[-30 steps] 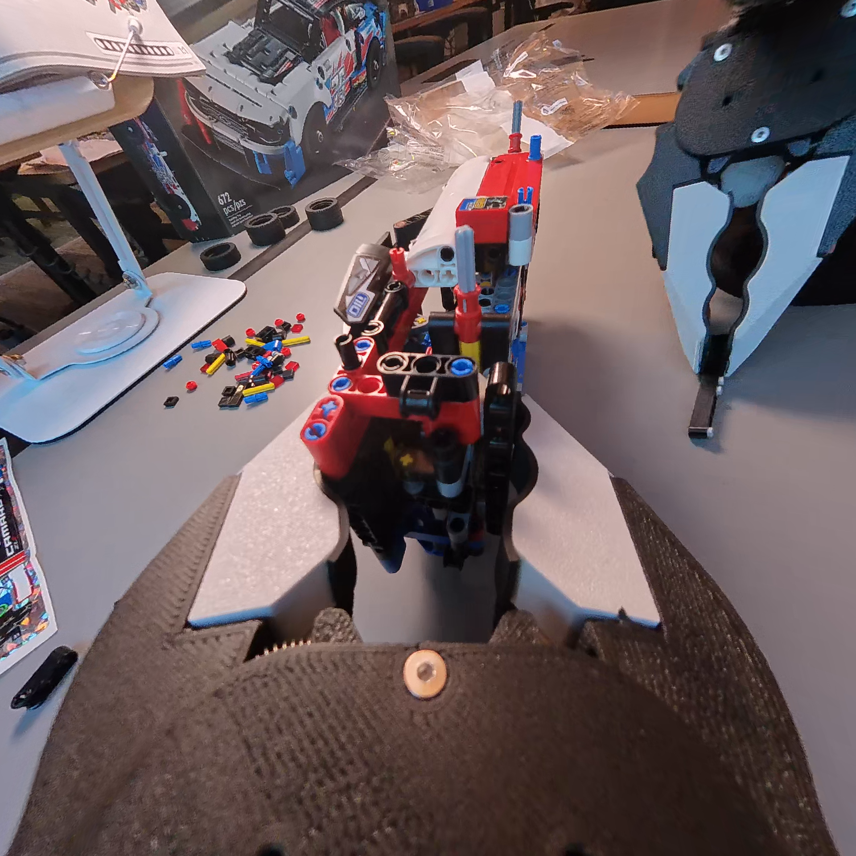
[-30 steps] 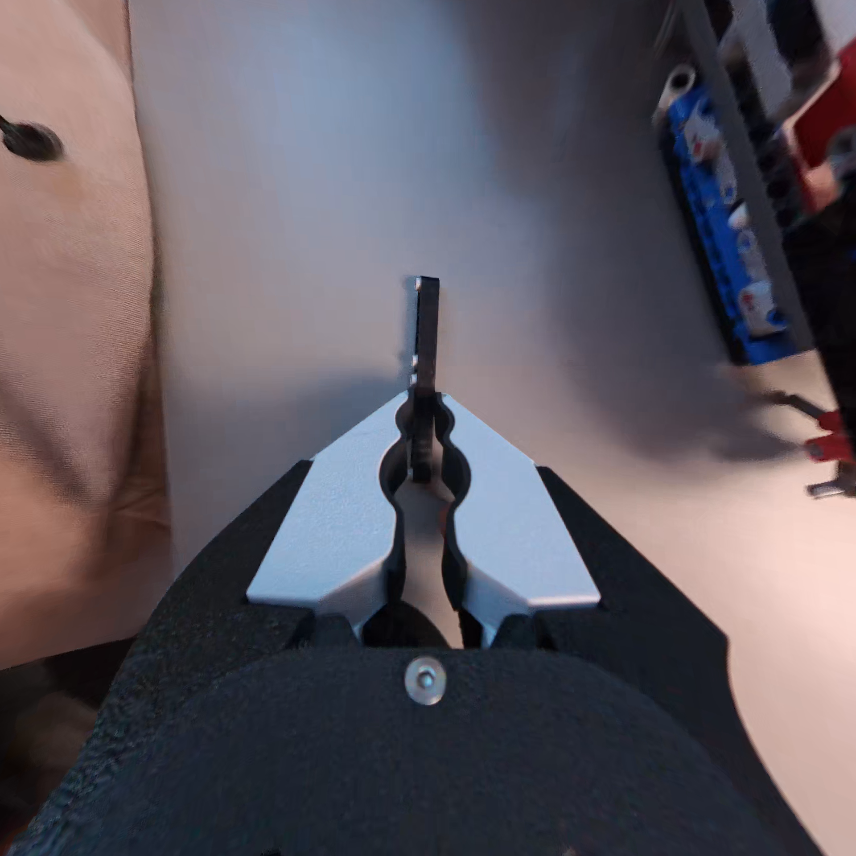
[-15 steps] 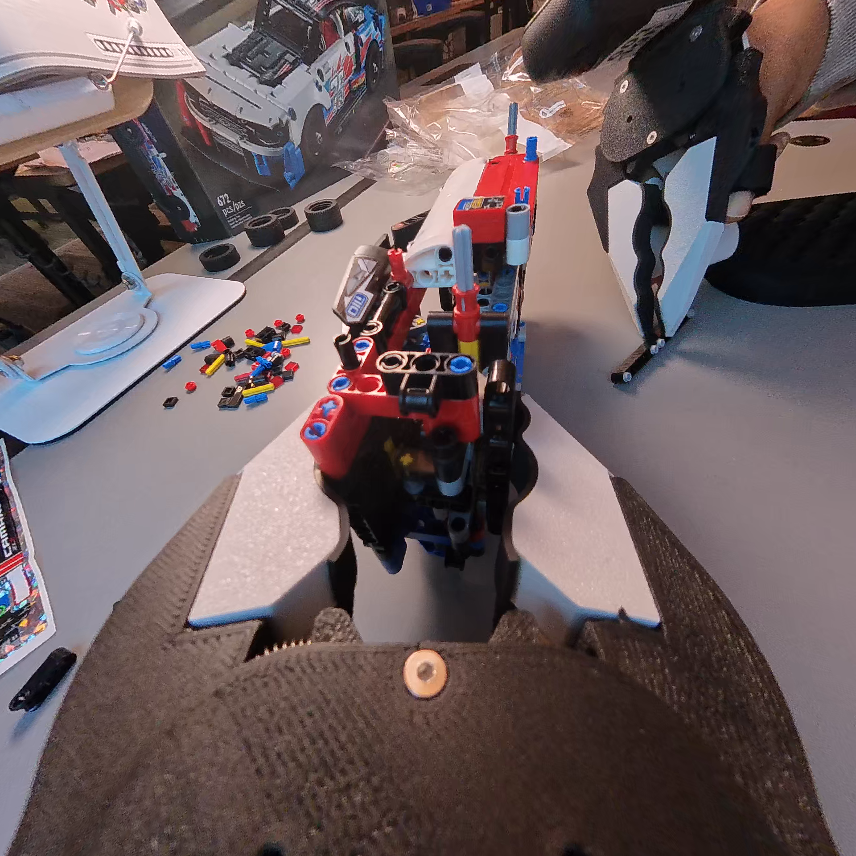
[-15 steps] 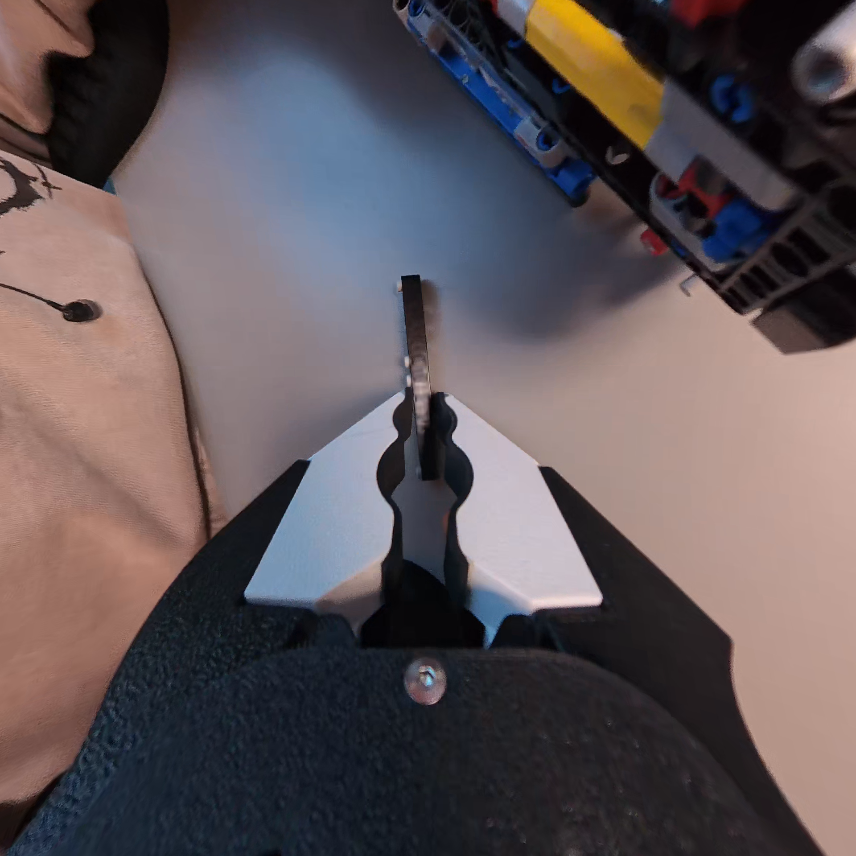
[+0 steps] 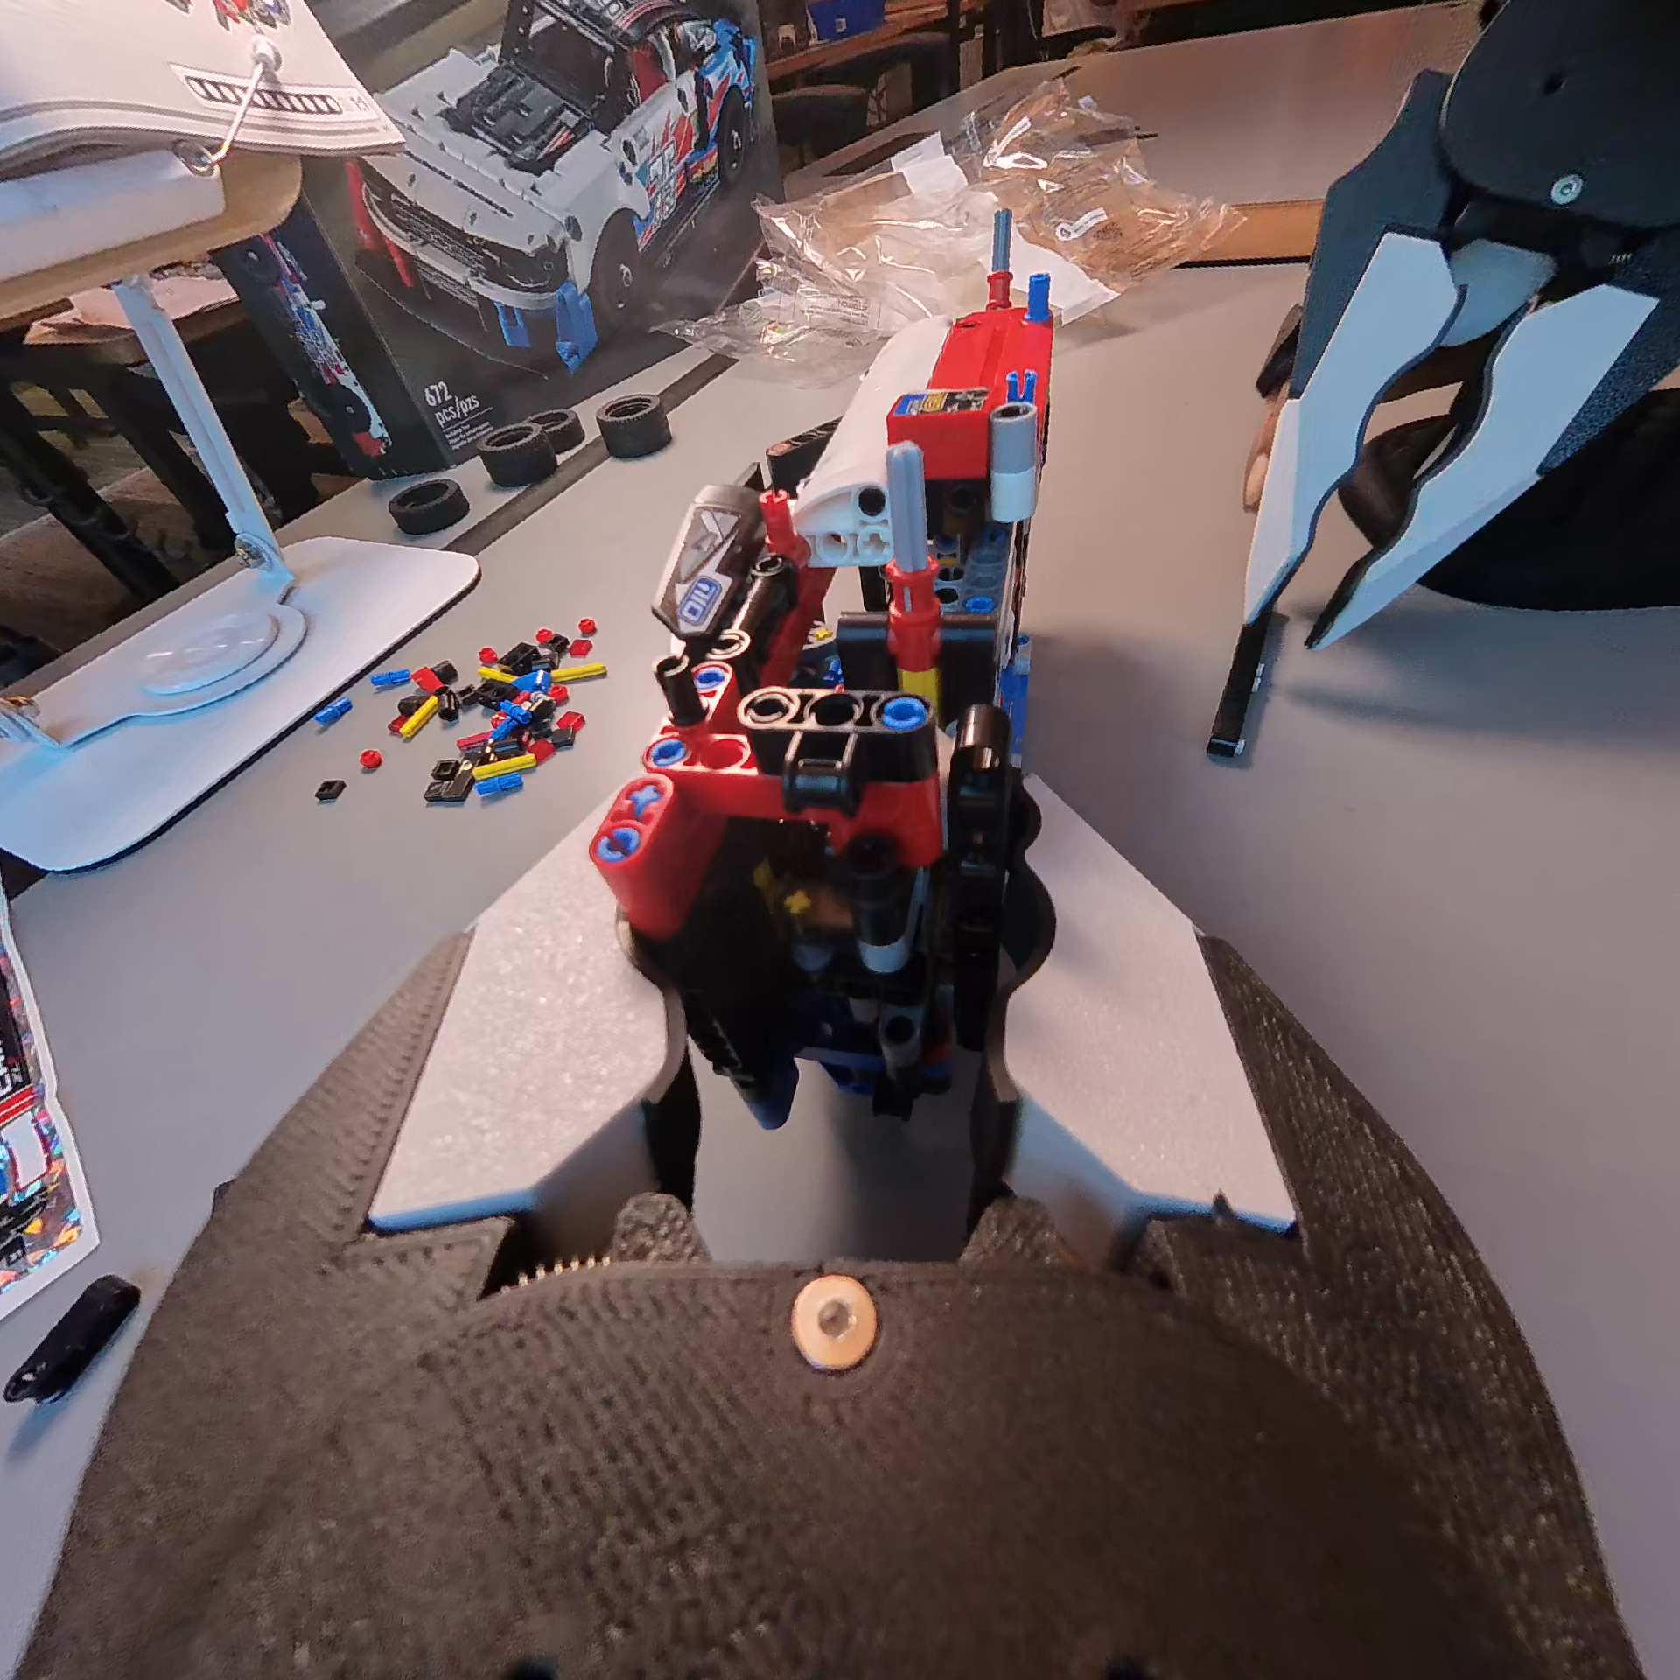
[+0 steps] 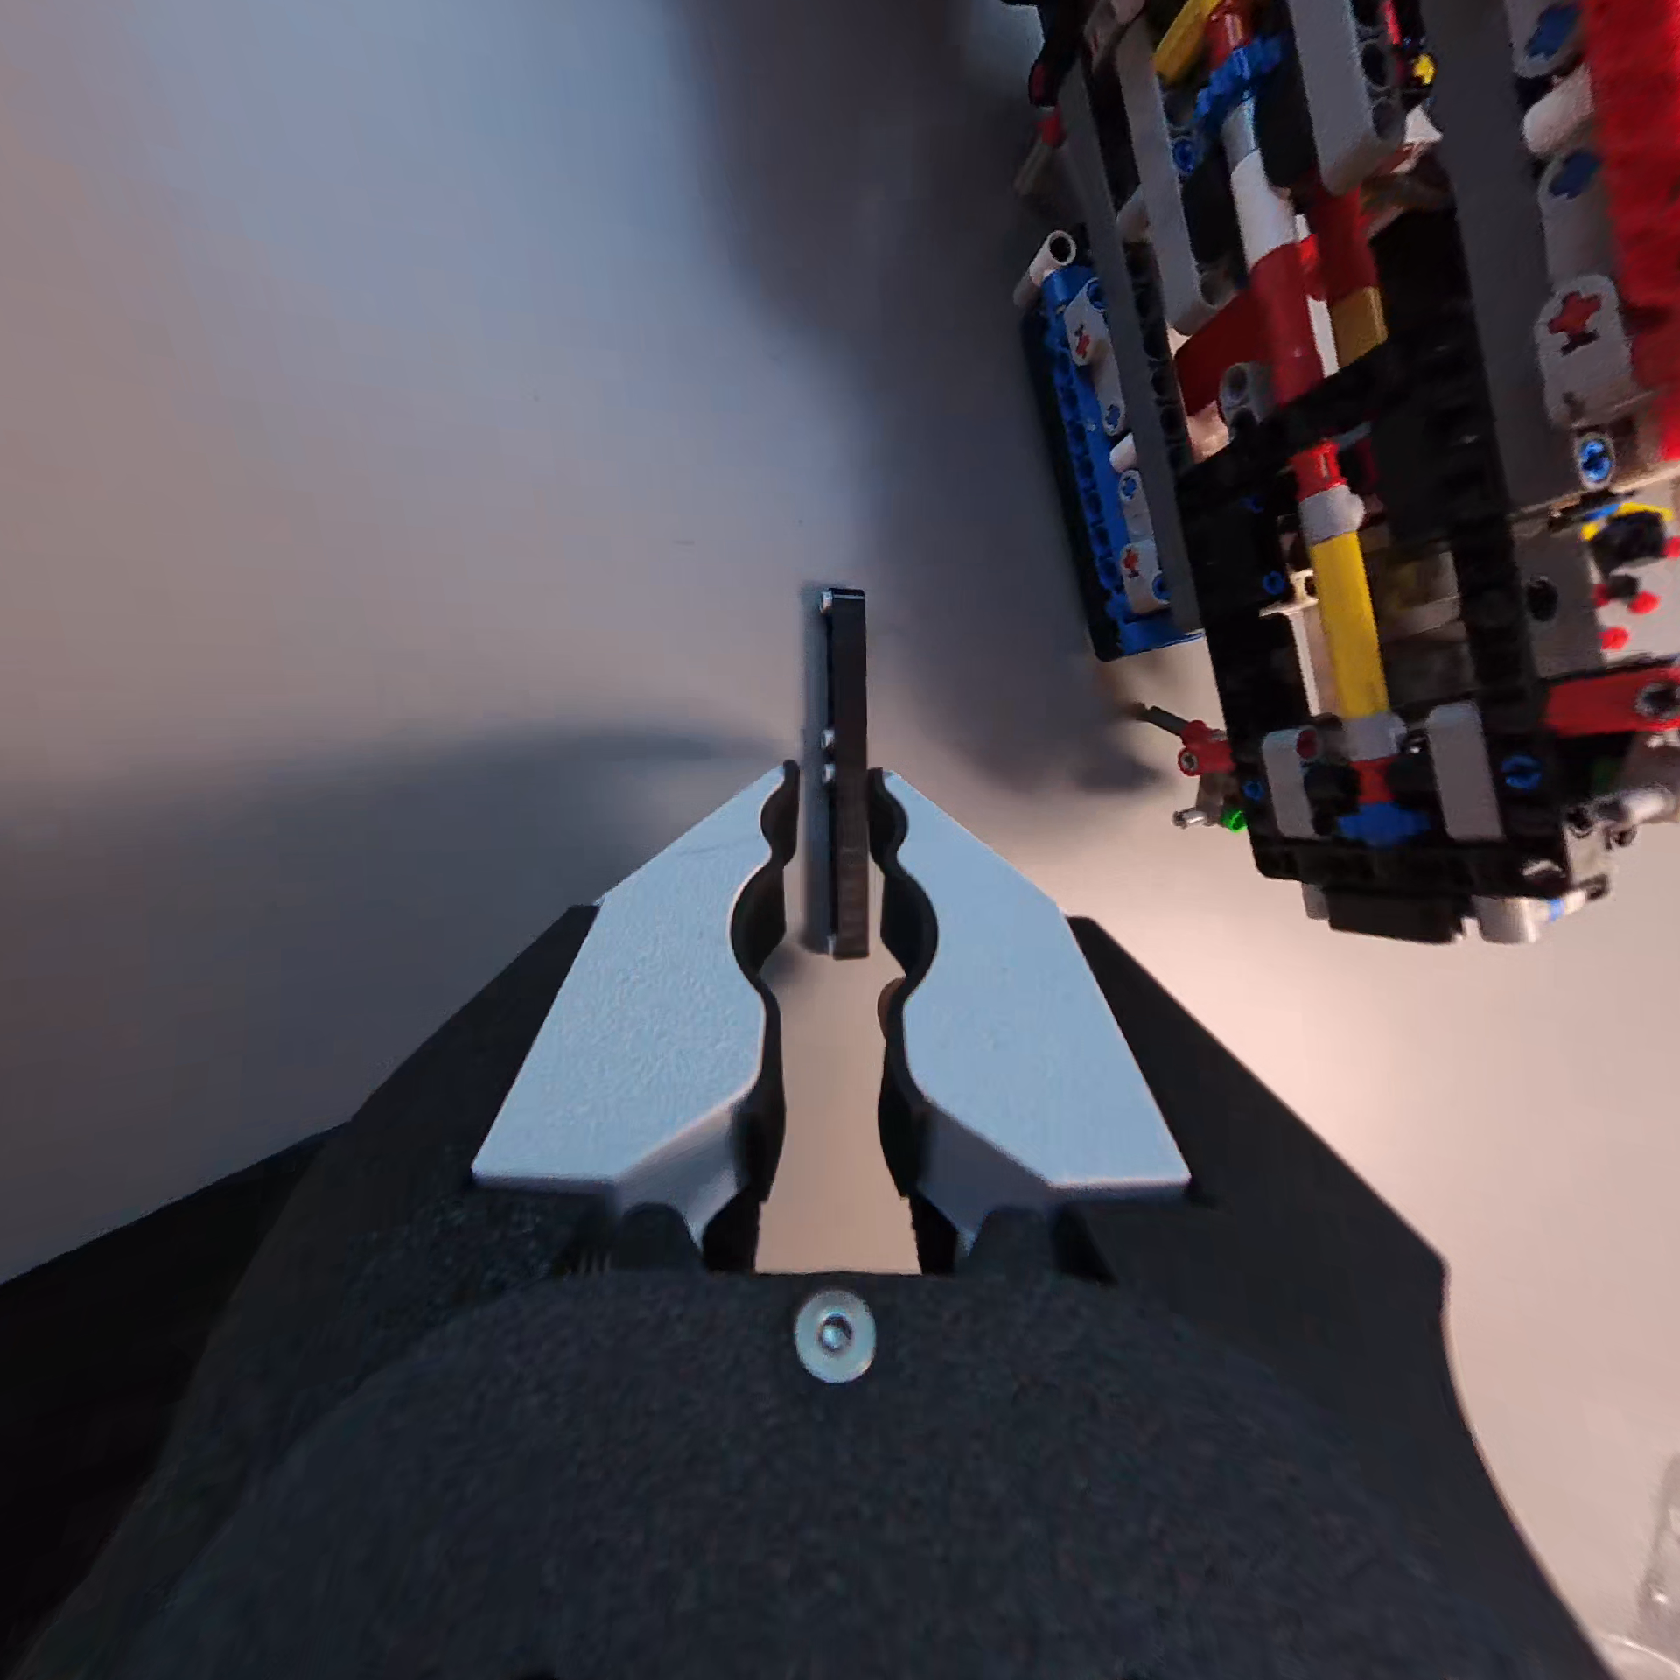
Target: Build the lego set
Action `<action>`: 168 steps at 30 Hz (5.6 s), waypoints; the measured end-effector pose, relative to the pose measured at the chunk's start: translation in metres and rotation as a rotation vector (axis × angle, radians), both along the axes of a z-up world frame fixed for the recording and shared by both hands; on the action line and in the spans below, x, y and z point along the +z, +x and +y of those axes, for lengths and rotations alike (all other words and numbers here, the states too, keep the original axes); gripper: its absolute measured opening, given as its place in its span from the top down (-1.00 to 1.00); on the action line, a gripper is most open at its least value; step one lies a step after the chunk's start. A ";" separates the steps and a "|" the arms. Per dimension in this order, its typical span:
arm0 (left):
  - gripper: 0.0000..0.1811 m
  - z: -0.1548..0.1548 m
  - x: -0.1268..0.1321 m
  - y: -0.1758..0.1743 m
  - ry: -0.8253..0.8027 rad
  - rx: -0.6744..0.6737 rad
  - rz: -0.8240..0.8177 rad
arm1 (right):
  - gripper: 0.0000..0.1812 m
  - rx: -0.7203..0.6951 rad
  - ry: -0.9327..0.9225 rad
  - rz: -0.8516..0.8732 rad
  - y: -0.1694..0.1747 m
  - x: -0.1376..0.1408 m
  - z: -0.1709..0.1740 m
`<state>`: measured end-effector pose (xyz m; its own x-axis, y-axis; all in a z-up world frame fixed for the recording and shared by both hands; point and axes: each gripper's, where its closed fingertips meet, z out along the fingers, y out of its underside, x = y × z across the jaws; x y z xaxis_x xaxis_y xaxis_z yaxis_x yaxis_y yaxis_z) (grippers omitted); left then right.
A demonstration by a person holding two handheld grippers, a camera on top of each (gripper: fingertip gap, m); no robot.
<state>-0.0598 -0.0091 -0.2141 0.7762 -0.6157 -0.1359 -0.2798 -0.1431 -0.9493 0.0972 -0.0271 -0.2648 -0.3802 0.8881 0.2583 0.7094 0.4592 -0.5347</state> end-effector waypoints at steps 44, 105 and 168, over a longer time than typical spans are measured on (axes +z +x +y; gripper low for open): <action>0.22 0.002 -0.001 -0.005 -0.023 0.010 -0.031 | 0.84 -0.196 0.071 0.032 0.015 -0.007 0.020; 0.30 -0.008 -0.001 0.003 0.018 -0.093 0.015 | 0.96 0.269 -0.049 -0.038 -0.077 0.143 0.027; 0.24 0.003 0.006 0.010 -0.087 -0.086 -0.161 | 0.95 0.191 -0.104 -0.302 -0.089 0.105 0.036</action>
